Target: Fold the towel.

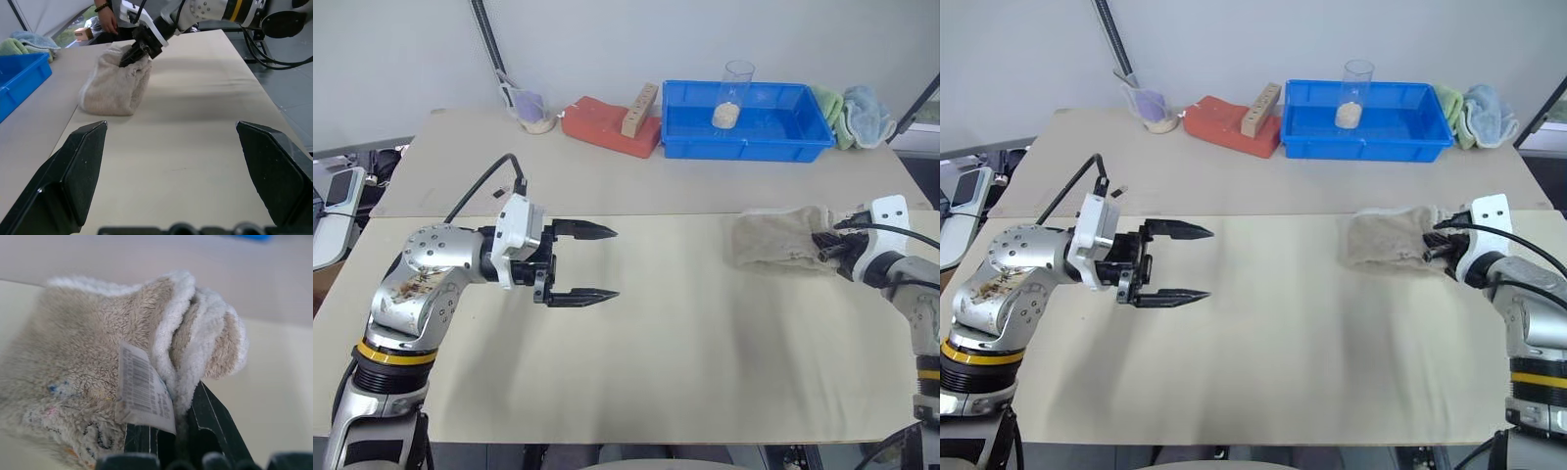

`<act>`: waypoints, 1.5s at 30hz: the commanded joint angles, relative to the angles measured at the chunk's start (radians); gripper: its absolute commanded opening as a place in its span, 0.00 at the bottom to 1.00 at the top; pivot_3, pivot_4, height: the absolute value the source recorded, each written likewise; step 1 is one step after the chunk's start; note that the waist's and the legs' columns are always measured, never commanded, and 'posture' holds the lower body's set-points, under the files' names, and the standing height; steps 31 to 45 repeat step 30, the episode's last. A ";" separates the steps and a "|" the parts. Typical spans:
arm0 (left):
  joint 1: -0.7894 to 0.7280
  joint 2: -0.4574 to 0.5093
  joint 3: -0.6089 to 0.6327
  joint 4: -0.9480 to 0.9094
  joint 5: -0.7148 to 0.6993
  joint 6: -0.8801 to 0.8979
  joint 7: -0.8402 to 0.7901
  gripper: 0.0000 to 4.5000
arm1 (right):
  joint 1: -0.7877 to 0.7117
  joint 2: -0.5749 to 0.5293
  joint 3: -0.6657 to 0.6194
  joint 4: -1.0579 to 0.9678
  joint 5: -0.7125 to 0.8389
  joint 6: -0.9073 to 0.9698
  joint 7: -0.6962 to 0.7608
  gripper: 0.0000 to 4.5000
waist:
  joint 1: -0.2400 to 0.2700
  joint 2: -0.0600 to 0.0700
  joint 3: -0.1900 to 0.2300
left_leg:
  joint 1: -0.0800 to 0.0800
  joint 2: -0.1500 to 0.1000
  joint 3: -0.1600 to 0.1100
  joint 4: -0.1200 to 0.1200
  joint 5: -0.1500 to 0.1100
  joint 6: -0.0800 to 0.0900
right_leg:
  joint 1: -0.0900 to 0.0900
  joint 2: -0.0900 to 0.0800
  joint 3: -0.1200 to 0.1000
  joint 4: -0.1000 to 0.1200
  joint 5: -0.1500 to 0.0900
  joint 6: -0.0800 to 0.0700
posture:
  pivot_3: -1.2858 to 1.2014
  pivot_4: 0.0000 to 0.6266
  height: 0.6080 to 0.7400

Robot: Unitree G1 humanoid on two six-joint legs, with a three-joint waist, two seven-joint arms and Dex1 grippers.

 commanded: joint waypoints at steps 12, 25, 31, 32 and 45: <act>0.114 0.125 0.109 0.004 0.072 0.009 0.086 1.00 | -0.026 -0.130 -0.076 -0.087 0.020 -0.032 0.122 0.95 | -0.003 0.004 0.001 | 0.000 0.000 0.000 0.000 0.000 0.000 | 0.000 0.000 0.001 0.000 0.000 0.000 | 0.52 0.24 1.00; 0.526 0.308 0.345 0.047 0.246 -0.051 0.132 1.00 | 0.382 -0.481 -0.186 -0.363 0.067 -0.231 0.810 0.95 | 0.010 0.005 0.003 | 0.001 0.002 0.001 -0.002 -0.001 0.001 | 0.001 -0.002 0.001 -0.005 0.000 0.000 | 0.52 0.24 1.00; 0.539 0.300 0.351 0.051 0.227 -0.051 0.122 1.00 | 0.400 -0.470 -0.206 -0.351 0.060 -0.233 0.814 0.95 | 0.015 0.005 0.003 | 0.001 0.002 0.001 -0.002 -0.001 0.000 | 0.002 -0.002 0.001 -0.006 0.000 0.000 | 0.52 0.24 1.00; 0.539 0.300 0.351 0.051 0.227 -0.051 0.122 1.00 | 0.400 -0.470 -0.206 -0.351 0.060 -0.233 0.814 0.95 | 0.015 0.005 0.003 | 0.001 0.002 0.001 -0.002 -0.001 0.000 | 0.002 -0.002 0.001 -0.006 0.000 0.000 | 0.52 0.24 1.00; 0.539 0.300 0.351 0.051 0.227 -0.051 0.122 1.00 | 0.400 -0.470 -0.206 -0.351 0.060 -0.233 0.814 0.95 | 0.015 0.005 0.003 | 0.001 0.002 0.001 -0.002 -0.001 0.000 | 0.002 -0.002 0.001 -0.006 0.000 0.000 | 0.52 0.24 1.00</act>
